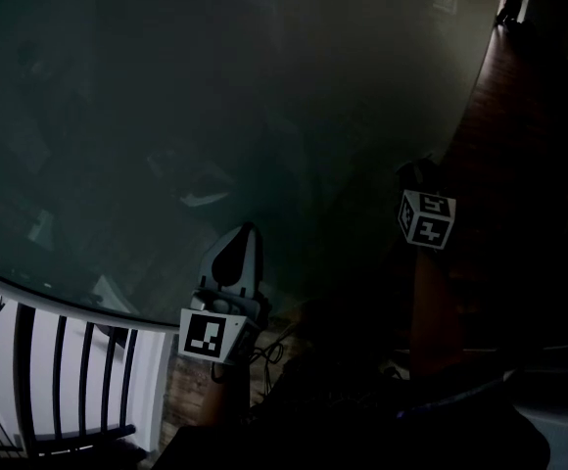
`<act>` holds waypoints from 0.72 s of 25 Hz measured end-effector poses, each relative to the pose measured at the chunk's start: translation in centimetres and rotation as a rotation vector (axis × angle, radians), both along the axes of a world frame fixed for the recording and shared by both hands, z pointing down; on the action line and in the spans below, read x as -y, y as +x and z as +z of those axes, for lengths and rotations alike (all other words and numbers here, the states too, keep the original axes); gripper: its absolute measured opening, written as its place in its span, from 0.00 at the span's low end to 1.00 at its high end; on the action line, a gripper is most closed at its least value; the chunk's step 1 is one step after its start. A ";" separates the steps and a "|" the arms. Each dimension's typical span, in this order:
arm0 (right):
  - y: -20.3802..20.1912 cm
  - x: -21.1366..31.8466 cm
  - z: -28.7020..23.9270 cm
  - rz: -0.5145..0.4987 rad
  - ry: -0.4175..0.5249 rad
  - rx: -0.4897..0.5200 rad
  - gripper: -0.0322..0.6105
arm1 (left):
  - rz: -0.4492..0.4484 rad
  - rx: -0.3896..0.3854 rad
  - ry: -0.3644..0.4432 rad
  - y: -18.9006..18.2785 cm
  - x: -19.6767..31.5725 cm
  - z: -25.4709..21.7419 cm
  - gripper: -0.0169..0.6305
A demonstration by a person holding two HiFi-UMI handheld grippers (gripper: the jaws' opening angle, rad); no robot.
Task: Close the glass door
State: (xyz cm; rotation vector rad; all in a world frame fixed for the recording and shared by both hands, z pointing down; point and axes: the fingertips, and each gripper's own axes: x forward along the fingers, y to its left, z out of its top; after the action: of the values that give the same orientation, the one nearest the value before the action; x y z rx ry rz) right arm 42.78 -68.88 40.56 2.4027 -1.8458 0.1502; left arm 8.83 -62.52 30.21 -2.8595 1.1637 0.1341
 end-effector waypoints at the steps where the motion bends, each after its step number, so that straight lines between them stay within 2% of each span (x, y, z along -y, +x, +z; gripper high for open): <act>1: 0.1 -0.7 -0.1 0.010 0.002 -0.002 0.25 | 0.005 0.003 0.001 0.4 -0.6 0.0 0.03; 6: 0.6 -3.5 -0.2 0.049 0.001 -0.004 0.25 | 0.004 0.000 -0.003 1.5 -3.0 0.1 0.03; 11: 0.8 -6.2 -0.1 0.040 0.004 0.002 0.25 | -0.012 0.006 0.012 2.1 -5.8 -0.3 0.03; 18: -1.5 -9.2 -0.5 0.065 -0.005 -0.008 0.25 | -0.041 0.016 0.002 -0.6 -9.9 -0.3 0.03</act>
State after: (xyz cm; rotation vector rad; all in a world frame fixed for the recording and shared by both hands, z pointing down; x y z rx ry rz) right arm 41.32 -59.69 40.04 2.4575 -1.7628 0.1496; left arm 8.27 -52.60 29.95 -2.8273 1.2179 0.1111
